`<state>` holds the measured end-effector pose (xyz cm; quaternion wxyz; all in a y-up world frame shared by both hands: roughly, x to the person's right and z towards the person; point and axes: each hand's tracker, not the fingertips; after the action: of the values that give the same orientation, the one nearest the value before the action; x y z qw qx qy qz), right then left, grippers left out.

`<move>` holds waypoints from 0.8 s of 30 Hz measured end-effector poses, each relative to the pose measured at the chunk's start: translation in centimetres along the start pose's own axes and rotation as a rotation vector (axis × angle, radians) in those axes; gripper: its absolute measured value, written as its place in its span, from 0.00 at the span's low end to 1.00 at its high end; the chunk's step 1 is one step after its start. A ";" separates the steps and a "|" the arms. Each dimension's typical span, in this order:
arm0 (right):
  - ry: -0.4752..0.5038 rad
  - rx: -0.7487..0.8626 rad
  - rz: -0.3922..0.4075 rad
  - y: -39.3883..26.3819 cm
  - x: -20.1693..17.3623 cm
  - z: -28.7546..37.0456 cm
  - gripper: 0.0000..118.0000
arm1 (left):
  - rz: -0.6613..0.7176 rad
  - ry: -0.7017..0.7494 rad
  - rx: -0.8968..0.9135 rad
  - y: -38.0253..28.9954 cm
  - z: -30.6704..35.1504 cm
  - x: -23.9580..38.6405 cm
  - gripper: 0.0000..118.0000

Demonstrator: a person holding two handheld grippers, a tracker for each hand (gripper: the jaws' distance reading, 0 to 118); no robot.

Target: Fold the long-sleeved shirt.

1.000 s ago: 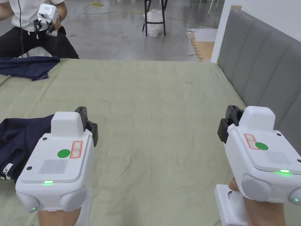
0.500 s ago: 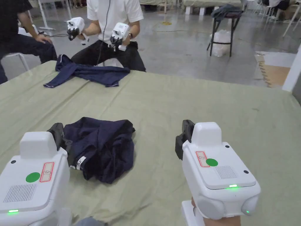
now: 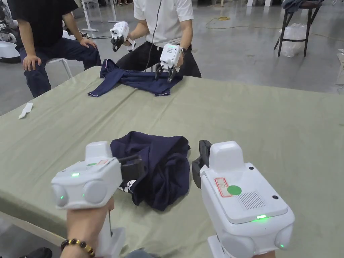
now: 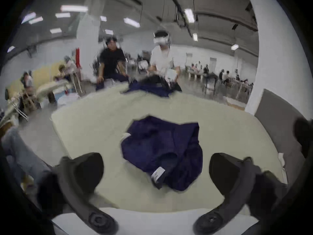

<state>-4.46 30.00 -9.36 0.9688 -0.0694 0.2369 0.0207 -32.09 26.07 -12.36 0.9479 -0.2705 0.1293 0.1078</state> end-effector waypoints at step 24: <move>-0.107 -0.142 -0.079 -2.5 7.0 2.0 0.00 | -0.207 -0.303 -0.014 8.4 -2.1 14.2 0.19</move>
<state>2.85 27.88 -10.50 0.9728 -0.1461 0.1797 0.0028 -21.42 33.84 -22.42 0.9607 -0.2695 -0.0443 0.0499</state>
